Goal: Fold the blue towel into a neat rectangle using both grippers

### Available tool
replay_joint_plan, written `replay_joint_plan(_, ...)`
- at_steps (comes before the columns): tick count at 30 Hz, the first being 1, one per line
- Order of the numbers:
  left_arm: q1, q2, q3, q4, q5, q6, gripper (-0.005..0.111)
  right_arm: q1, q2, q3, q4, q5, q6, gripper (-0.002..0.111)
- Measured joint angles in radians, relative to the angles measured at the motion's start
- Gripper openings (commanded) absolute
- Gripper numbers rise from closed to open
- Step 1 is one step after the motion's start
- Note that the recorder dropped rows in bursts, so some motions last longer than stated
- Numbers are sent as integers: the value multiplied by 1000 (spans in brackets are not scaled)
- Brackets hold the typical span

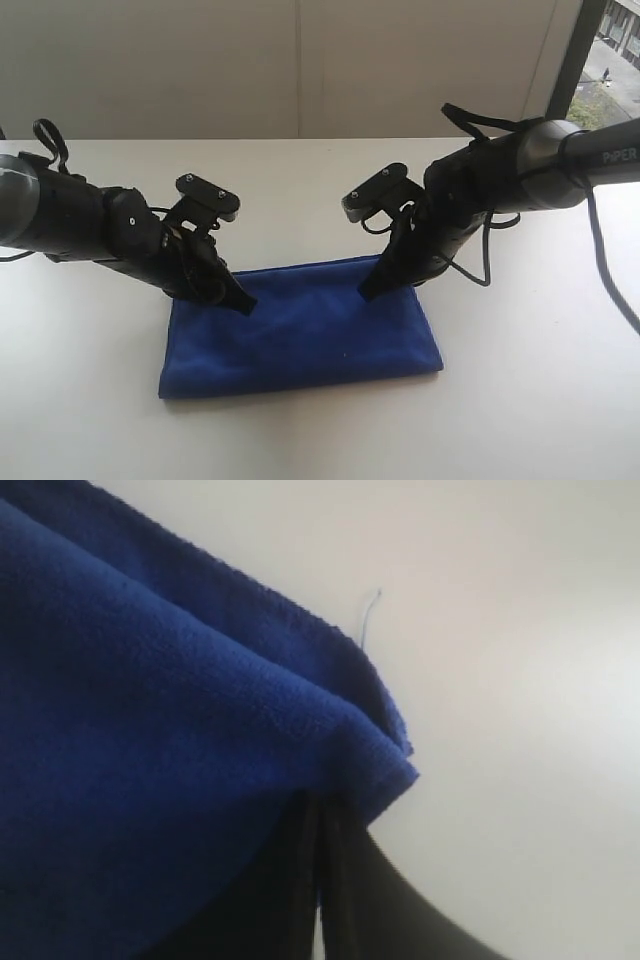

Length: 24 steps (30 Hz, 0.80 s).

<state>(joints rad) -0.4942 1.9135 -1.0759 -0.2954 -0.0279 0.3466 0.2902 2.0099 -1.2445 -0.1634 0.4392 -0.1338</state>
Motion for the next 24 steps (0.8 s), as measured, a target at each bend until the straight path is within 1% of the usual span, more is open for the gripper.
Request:
replay_joint_plan(5, 0, 0, 0, 0, -10, 20, 0, 0, 0, 0, 0, 2, 0, 0)
replay_joint_plan(8, 14, 0, 0, 0, -13, 29, 0, 0, 6, 0, 0, 2, 0, 0)
replay_joint_plan(15, 101, 0, -2, 0, 28, 31, 0, 0, 26, 0, 0, -2, 0, 0)
replay_joint_plan(24, 109, 1, -2, 2, 37, 31, 0, 0, 32, -1, 0, -6, 0, 0)
